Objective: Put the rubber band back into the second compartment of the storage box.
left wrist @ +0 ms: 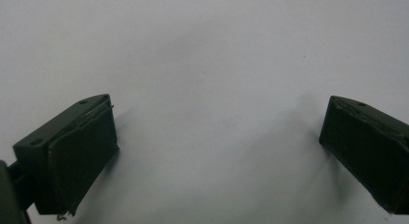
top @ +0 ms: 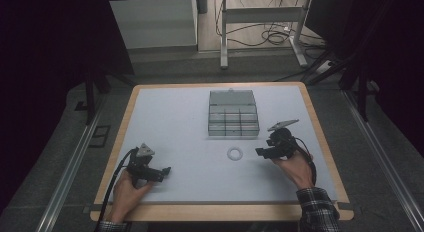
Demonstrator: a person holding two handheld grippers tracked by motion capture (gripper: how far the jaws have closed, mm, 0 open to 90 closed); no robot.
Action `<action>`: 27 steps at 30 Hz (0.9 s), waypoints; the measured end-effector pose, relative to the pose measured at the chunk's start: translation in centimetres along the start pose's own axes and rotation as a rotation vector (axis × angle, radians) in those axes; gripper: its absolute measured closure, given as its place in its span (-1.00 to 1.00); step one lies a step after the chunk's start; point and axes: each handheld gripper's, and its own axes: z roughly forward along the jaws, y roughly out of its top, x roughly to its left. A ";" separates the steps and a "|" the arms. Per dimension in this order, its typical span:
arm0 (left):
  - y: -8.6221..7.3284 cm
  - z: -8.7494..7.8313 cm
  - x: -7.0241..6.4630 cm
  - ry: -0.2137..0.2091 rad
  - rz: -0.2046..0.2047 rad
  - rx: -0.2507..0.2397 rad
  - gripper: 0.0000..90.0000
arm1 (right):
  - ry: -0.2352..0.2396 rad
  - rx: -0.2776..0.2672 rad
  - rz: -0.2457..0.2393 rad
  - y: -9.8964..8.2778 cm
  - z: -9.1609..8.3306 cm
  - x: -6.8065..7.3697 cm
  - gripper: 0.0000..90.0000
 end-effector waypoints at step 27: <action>0.0 0.0 0.0 0.000 -0.001 -0.001 -1.00 | 0.035 0.183 -0.080 4.7 2.9 0.8 0.41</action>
